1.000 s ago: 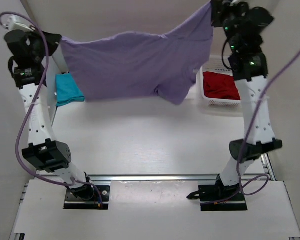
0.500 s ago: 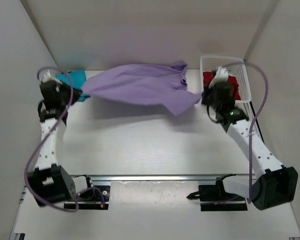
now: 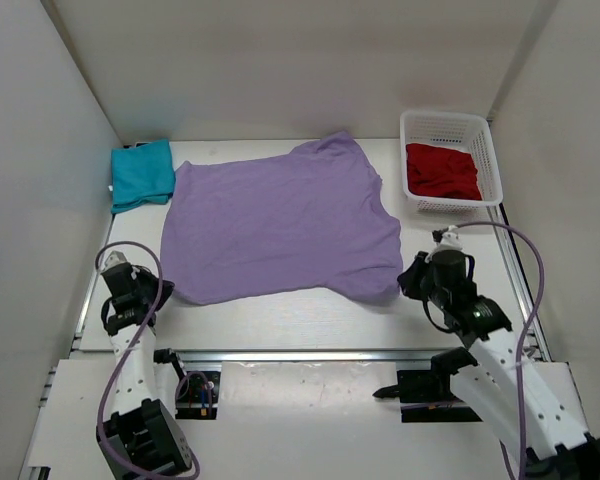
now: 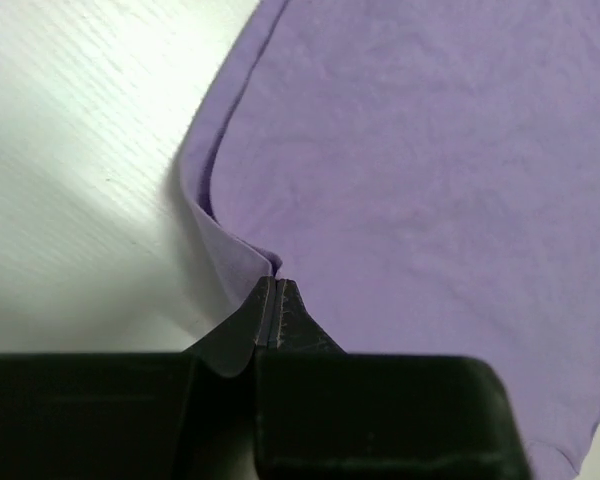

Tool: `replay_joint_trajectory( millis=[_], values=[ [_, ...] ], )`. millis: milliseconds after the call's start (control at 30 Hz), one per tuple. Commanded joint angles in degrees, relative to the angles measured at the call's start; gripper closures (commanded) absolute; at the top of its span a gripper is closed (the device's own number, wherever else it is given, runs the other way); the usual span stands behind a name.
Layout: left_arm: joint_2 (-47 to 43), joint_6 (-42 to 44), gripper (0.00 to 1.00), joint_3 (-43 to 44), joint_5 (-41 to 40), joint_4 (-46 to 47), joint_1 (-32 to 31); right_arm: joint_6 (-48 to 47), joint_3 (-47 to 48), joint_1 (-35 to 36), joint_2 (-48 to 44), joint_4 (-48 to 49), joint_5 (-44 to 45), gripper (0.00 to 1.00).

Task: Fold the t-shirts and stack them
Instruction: Flatten out the tshirt, then grap the side of the flattened tshirt closest away from the robot with both arms

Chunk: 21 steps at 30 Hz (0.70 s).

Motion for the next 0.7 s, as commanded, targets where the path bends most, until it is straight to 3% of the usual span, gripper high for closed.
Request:
replay_joint_trajectory(
  millis=[0, 67, 167, 367, 667],
  values=[
    [-1.99, 2.68, 1.00, 0.99, 3.15, -1.20, 0.80, 5.51, -0.36, 1.93, -9.04, -7.05, -0.82, 1.00],
    [-1.72, 1.72, 1.00, 0.73, 2.97, 0.19, -1.49, 7.89, 1.38, 6.04, -10.29, -8.72, 2.33, 1.00],
    [0.90, -1.09, 1.00, 1.34, 4.37, 3.44, -1.85, 5.44, 3.33, 7.03, -2.77, -5.06, 4.46, 1.00],
    [11.54, -3.38, 1.00, 6.51, 3.85, 8.20, -2.46, -1.15, 8.68, -5.36, 17.09, 11.21, -6.26, 1.00],
    [26.29, -6.99, 1.00, 14.95, 0.78, 13.65, -1.32, -6.51, 33.71, -5.89, 46.19, 17.37, -3.27, 1.00]
  ],
)
